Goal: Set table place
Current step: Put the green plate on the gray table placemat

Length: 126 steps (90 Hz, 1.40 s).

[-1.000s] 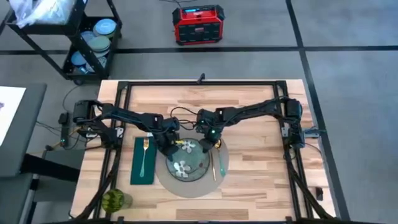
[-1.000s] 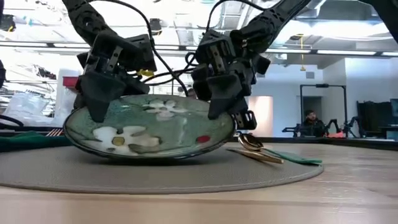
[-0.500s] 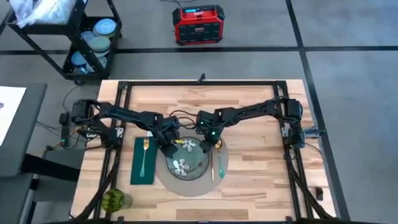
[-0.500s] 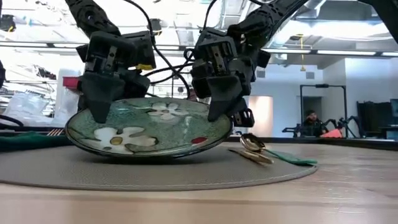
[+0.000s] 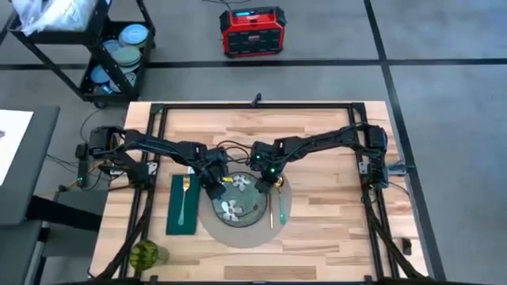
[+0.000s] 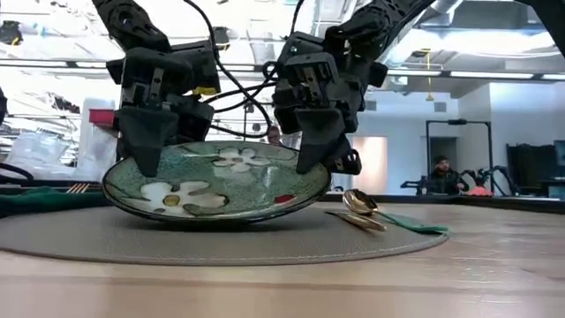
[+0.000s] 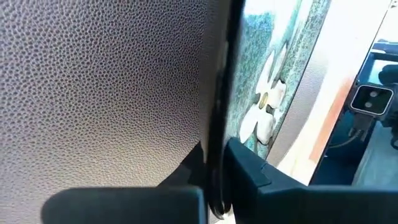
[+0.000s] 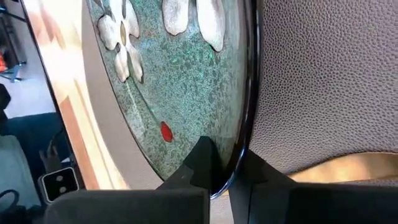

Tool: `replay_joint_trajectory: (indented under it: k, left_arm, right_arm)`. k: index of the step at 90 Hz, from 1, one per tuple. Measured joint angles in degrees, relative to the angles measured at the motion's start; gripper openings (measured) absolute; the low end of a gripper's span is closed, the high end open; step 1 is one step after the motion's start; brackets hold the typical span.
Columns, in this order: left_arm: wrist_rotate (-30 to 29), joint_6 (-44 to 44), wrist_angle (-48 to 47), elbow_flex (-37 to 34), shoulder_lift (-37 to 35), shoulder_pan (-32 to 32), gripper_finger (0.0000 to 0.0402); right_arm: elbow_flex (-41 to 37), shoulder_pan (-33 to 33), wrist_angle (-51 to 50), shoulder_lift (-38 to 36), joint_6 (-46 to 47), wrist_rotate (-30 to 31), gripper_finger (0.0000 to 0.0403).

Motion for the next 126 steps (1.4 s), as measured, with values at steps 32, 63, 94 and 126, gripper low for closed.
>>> replay_joint_trajectory:
  k: [32, 63, 94, 126]
  left_arm:
    - [-3.9, 4.8, 1.3, -0.2, 0.5, 0.7, 0.0077]
    - [-12.5, 5.9, 0.6, -0.3, 0.3, 0.8, 0.0175]
    - [-15.4, 7.8, 0.1, -0.2, 0.3, 0.7, 0.0174]
    - [-21.7, 13.0, -5.7, 3.5, 0.4, 0.7, 0.0175]
  right_arm:
    - [-0.5, 0.1, 1.5, 0.6, -2.4, 4.4, 0.0117]
    - [-0.4, 0.0, 1.5, 0.6, -1.7, 8.4, 0.0185]
    - [-0.3, 0.0, 0.9, 0.5, -2.4, 8.9, 0.0187]
    - [3.4, 0.1, -3.7, 0.5, -7.7, 14.8, 0.0201]
